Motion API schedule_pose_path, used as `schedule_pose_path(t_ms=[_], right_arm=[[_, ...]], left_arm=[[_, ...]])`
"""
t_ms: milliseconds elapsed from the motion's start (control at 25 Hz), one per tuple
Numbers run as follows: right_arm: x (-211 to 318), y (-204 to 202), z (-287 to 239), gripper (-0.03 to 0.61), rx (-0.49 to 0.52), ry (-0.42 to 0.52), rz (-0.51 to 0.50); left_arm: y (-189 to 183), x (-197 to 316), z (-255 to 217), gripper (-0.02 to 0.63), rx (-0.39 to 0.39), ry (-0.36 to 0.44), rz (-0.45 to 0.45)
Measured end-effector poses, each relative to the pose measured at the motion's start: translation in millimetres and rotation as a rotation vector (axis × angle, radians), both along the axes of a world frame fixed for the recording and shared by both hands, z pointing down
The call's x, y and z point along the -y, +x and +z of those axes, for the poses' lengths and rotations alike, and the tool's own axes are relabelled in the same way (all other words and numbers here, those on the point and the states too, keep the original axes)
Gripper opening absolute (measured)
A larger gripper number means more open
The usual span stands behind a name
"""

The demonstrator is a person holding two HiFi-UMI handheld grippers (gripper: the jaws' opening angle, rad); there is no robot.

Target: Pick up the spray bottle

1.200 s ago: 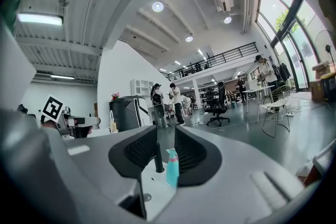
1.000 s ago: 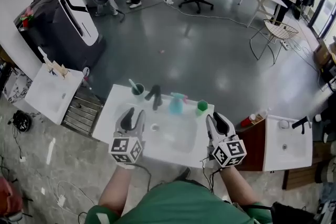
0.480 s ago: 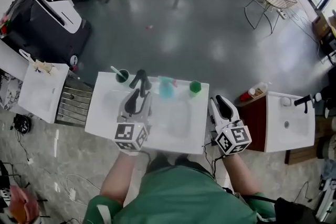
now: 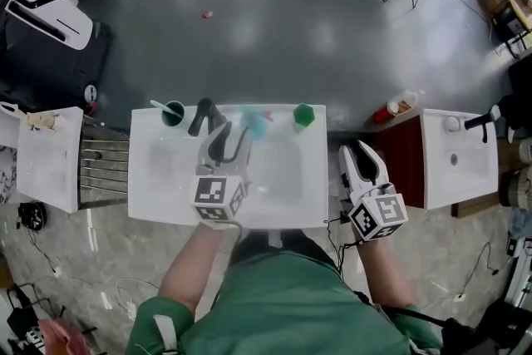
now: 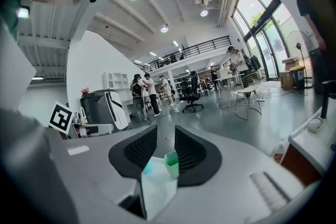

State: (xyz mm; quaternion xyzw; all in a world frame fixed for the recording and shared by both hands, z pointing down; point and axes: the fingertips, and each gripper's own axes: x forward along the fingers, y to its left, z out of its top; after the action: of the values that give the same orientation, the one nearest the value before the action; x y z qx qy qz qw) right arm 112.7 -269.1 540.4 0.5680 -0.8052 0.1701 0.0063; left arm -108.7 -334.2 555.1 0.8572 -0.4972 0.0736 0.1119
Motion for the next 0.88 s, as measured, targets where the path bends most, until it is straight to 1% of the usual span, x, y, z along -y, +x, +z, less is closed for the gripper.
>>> schedule_pose_path(t_ms=[80, 160, 280, 440, 560, 680, 880], right_arm=[[1, 3, 6, 0.104, 0.0, -0.016, 0.019], [3, 7, 12, 0.104, 0.002, -0.031, 0.033], [11, 11, 21, 0.104, 0.006, -0.048, 0.045], [22, 17, 36, 0.104, 0.01, -0.074, 0.057], [30, 19, 46, 0.104, 0.012, -0.09, 0.058], [38, 22, 53, 0.104, 0.017, -0.106, 0.061], [47, 28, 67, 0.104, 0.025, -0.129, 0.07]], left_arm=[[4, 6, 16, 0.161, -0.013, -0.038, 0.006], [6, 10, 32, 0.161, -0.014, -0.072, -0.01], [8, 20, 49, 0.172, 0.013, -0.095, -0.036], [16, 33, 71, 0.184, 0.034, -0.126, -0.025], [18, 42, 87, 0.189, 0.049, -0.153, -0.036], [20, 49, 101, 0.189, 0.052, -0.186, -0.048], [19, 60, 115, 0.195, 0.058, -0.198, -0.081]])
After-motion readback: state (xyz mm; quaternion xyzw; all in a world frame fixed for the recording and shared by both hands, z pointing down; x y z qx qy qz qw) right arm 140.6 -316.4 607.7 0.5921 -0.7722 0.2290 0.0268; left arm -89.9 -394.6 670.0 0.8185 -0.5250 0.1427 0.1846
